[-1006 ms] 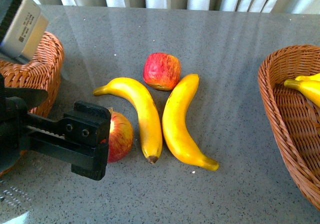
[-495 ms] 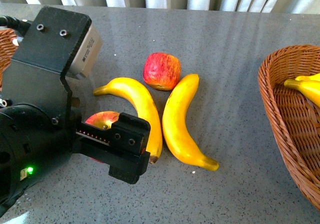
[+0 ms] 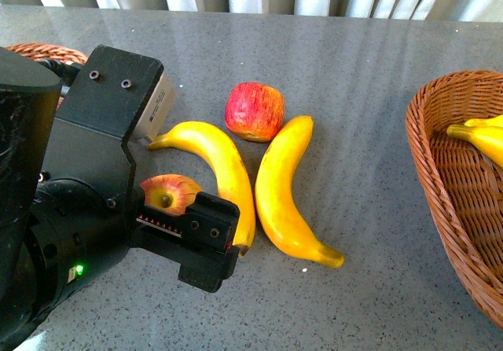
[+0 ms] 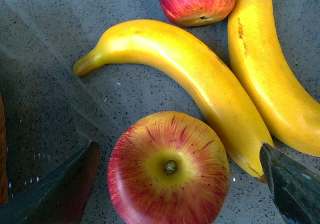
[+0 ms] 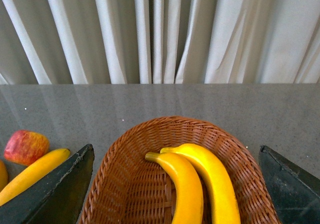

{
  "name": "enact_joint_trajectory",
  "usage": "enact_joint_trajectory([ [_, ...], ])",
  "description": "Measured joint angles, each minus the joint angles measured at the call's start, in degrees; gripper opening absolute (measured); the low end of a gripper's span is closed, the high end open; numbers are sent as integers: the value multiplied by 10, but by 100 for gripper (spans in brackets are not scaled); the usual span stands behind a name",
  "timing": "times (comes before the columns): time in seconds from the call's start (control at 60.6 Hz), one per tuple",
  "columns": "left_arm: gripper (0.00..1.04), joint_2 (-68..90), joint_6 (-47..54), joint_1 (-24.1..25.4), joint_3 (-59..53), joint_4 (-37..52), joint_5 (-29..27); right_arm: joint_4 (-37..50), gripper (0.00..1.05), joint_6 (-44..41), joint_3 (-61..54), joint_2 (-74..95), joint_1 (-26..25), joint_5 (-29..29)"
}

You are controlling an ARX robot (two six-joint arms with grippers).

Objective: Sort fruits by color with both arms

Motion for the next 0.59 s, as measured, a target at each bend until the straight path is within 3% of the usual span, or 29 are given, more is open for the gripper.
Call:
enact_joint_trajectory([
  [0.594, 96, 49, 6, 11, 0, 30, 7, 0, 96, 0, 0, 0, 0, 0],
])
